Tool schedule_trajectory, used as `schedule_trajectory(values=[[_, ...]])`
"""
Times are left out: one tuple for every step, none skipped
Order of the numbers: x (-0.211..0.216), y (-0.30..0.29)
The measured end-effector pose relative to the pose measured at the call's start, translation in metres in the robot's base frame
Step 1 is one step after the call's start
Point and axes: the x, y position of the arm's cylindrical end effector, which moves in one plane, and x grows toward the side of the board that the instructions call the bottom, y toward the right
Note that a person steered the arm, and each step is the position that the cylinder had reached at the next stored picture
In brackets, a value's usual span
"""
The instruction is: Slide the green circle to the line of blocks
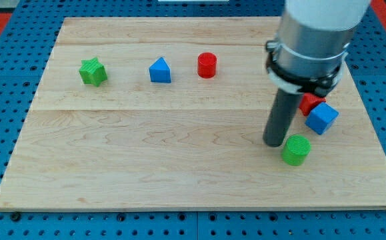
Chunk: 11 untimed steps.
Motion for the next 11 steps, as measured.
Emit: schedule_trajectory(values=[[0.025,-0.006],[0.022,0.038],[0.018,0.067],[0.039,0.067],[0.049,0.096],[0.042,0.112],[0.038,0.109],[0.036,0.106],[0.03,0.102],[0.03,0.102],[0.047,0.076]])
